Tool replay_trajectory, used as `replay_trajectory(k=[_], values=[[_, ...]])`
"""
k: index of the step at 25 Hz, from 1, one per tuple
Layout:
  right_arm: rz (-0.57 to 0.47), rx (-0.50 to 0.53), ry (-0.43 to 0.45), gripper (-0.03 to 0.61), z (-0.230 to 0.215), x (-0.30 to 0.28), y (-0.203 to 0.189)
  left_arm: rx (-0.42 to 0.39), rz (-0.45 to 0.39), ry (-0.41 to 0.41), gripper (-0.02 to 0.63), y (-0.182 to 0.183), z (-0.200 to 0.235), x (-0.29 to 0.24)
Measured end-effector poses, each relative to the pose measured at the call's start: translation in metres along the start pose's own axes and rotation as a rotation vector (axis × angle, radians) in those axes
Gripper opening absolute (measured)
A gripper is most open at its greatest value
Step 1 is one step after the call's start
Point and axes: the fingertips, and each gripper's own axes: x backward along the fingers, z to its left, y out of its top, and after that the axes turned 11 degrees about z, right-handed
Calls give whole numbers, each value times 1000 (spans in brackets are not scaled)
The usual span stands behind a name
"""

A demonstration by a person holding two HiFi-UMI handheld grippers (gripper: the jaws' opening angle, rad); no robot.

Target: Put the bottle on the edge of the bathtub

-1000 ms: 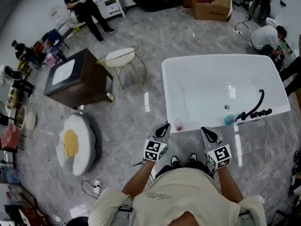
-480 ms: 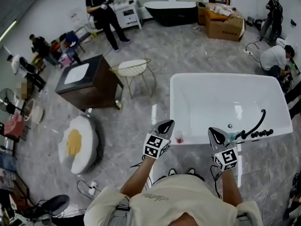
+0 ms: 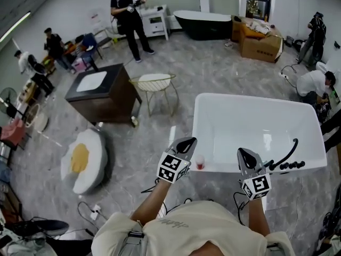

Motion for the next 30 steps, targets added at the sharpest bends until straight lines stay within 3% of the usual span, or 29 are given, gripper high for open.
replay_trajectory(k=[6,15,24,30], values=[[-15,4,-4,0,-2,2,8,9,1,18,17,-7,7,-1],[48,-6,12,0,11,-3,-6,-21,53,16,17,-33,5,-5],[72,-18,33,0,24,-3,-12,48,117,66,17,-63,17,13],[74,-18,31,0,22,-6,-11,48,99,68,17,-57,18,15]])
